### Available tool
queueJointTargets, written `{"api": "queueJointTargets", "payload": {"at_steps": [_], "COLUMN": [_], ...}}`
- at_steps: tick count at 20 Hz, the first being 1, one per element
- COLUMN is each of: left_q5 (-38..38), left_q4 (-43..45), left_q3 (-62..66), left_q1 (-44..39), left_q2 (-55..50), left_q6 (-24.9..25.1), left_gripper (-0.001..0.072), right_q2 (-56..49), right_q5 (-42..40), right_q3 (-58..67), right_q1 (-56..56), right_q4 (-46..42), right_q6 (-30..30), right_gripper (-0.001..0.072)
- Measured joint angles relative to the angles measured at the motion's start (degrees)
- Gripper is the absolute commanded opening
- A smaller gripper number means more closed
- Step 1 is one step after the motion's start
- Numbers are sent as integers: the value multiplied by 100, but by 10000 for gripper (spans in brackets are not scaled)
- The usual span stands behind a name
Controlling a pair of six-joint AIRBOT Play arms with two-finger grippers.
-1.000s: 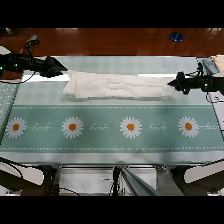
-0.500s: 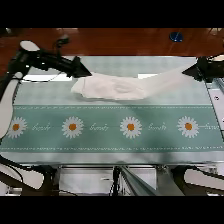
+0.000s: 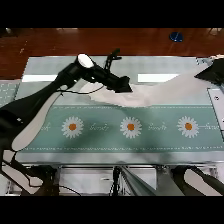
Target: Fold the shirts.
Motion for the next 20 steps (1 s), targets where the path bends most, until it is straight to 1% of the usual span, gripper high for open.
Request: {"api": "queueJointTargets", "payload": {"at_steps": [4, 6, 9, 11, 12, 15, 17, 20], "left_q5": [334, 540, 704, 750, 787, 267, -59, -444], "left_q4": [-350, -660, -1325, -1580, -1670, -1827, -1867, -1912], "left_q3": [0, 0, 0, 0, 0, -2, -2, 0], "left_q1": [-629, -925, -1300, -1349, -1272, -640, 55, 1290], "left_q2": [-452, -708, -1078, -1213, -1228, -1001, -623, 229], "left_q6": [-116, -133, 28, 120, 181, 540, 752, 979], "left_gripper": [41, 41, 40, 40, 39, 38, 38, 39], "right_q2": [507, 697, 883, 949, 966, 997, 1003, 999], "right_q5": [133, 201, 310, 365, 382, 417, 393, 125], "right_q3": [0, 0, 0, 0, 0, 0, 0, -85], "right_q1": [0, 0, 0, 0, 0, 0, 26, 306], "right_q4": [-39, -37, -35, -74, -122, -240, -264, -286], "right_q6": [149, 208, 251, 260, 271, 289, 321, 422], "right_gripper": [26, 26, 26, 26, 26, 26, 26, 26]}}
